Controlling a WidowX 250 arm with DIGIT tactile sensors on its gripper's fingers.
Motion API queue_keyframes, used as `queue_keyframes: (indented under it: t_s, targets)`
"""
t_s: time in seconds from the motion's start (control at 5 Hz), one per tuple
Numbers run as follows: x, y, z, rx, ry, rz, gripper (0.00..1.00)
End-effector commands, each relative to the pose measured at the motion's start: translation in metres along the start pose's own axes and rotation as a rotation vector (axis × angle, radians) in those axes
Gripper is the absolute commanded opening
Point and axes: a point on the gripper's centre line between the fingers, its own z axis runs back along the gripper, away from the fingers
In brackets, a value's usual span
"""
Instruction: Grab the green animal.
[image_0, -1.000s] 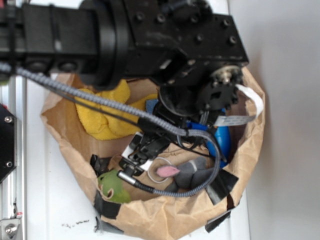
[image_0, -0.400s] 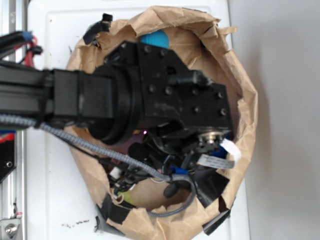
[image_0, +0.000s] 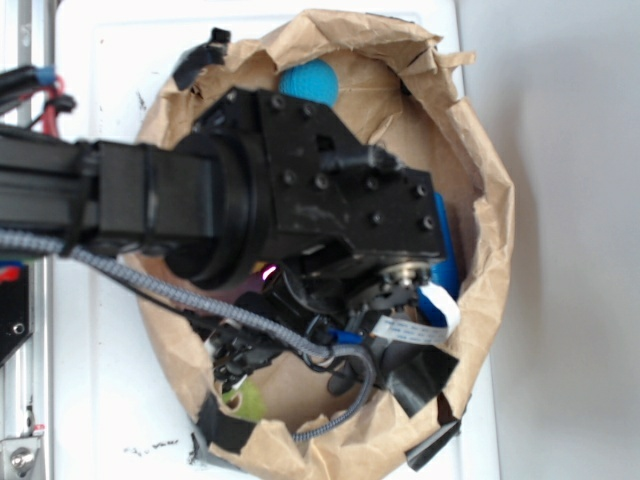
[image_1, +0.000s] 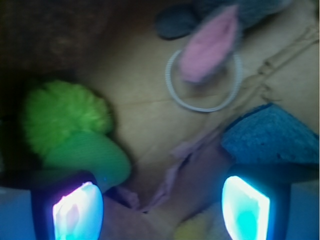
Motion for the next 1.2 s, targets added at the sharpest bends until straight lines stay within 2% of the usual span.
queue_keyframes:
  t_s: [0.0, 0.4, 0.6, 1.0]
  targets:
    - [0.004, -0.001, 0.009, 0.015, -0.033, -0.021, 1.00]
    - [0.004, -0.001, 0.009, 0.015, -0.033, -0.021, 1.00]
    - [0.000, -0.017, 0.003, 0.000, -0.024, -0.075, 1.00]
    - [0.007, -0.019, -0.003, 0.021, -0.244, -0.100, 1.00]
